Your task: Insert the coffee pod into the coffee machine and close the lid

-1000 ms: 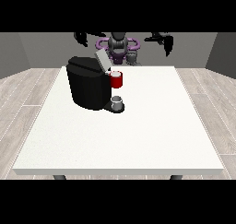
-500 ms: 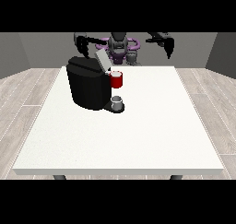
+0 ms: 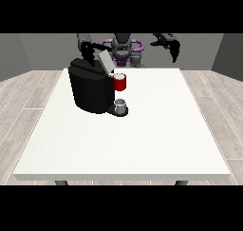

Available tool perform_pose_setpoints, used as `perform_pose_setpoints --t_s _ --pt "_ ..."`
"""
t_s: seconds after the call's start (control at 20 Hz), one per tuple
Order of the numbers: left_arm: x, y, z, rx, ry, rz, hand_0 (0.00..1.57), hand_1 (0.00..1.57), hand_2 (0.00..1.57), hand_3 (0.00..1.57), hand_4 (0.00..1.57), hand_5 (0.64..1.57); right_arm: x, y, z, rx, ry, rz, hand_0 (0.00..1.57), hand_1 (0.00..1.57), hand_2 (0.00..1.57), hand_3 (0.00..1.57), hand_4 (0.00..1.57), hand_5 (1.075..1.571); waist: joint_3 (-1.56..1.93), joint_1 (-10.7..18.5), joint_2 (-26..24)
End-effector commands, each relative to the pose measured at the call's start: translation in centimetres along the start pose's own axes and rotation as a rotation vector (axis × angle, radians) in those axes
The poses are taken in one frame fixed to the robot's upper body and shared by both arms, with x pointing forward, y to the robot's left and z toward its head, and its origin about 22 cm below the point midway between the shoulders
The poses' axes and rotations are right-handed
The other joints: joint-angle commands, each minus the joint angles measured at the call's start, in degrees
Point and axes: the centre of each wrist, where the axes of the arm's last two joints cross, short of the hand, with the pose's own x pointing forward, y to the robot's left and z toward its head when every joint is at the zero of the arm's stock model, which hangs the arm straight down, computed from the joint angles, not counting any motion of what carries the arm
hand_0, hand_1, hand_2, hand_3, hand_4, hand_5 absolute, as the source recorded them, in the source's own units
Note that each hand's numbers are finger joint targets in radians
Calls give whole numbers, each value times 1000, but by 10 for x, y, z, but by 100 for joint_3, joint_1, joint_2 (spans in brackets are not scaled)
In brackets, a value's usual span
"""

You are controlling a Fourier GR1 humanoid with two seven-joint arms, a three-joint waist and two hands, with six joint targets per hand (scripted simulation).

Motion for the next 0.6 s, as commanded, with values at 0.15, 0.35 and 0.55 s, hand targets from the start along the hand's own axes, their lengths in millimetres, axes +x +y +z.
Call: perform_pose_setpoints --t_s 0.15,0.35,0.55 --pt "2 11 12 29 -10 11 0 0 0 0 0 1571 9 21 -17 41 12 4 0 0 0 0 0 1571 6 -101 105" --pt "7 1 11 51 -62 10 0 0 0 0 0 1571 -9 19 -11 50 -7 12 0 0 0 0 0 1571 7 -64 265" --pt "17 -2 -2 37 -37 -24 0 0 0 0 0 1571 15 31 -29 76 -48 33 0 0 0 0 0 1571 7 -48 383"
